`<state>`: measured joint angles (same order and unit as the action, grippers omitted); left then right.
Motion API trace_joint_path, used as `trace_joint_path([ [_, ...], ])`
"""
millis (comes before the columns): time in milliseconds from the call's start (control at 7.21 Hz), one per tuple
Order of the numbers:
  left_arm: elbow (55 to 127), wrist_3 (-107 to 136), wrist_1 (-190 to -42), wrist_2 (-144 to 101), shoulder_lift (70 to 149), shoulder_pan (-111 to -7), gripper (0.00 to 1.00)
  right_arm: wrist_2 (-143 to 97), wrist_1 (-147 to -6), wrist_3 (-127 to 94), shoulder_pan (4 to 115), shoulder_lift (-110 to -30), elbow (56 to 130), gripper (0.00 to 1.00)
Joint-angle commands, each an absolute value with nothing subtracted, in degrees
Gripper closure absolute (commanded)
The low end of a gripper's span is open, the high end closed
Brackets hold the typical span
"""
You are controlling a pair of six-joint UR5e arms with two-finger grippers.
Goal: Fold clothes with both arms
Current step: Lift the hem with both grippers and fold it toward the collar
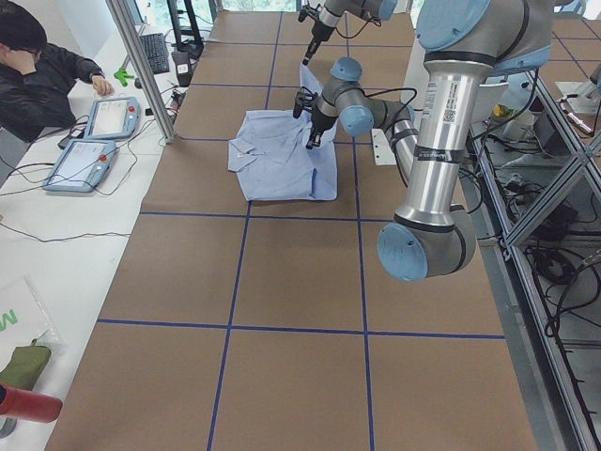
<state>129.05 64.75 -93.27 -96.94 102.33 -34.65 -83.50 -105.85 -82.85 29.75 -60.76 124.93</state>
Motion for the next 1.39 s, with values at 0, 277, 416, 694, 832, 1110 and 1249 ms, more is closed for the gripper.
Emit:
trace_joint_path([
  [0,118.45,63.02,-93.69,-96.33,109.56,-38.58,1.00,-85.34,-92.16,-78.67,36.19,-56.46,108.36,1.00],
  [277,109.30,62.84,-99.35,-95.63,112.23,-38.93,1.00,-87.35,-85.56,-76.91,38.05,-49.85,93.58,1.00],
  [416,102.64,62.67,-105.84,-94.67,112.50,-39.54,1.00,-89.02,-79.78,-73.60,39.19,-49.83,87.86,1.00],
  [694,92.24,55.84,-114.83,-94.48,114.17,-41.04,1.00,-91.14,-73.32,-71.29,40.25,-49.83,80.10,1.00],
  [832,90.20,54.59,-117.22,-94.48,114.17,-41.31,1.00,-91.23,-72.95,-70.84,40.25,-49.83,79.20,1.00],
  [1110,89.82,54.58,-117.60,-94.48,114.17,-41.31,1.00,-92.11,-72.86,-70.66,40.34,-49.83,79.28,1.00],
  [1249,89.91,54.15,-117.68,-94.66,114.34,-41.48,1.00,-92.11,-72.77,-70.66,40.60,-48.70,79.28,1.00],
])
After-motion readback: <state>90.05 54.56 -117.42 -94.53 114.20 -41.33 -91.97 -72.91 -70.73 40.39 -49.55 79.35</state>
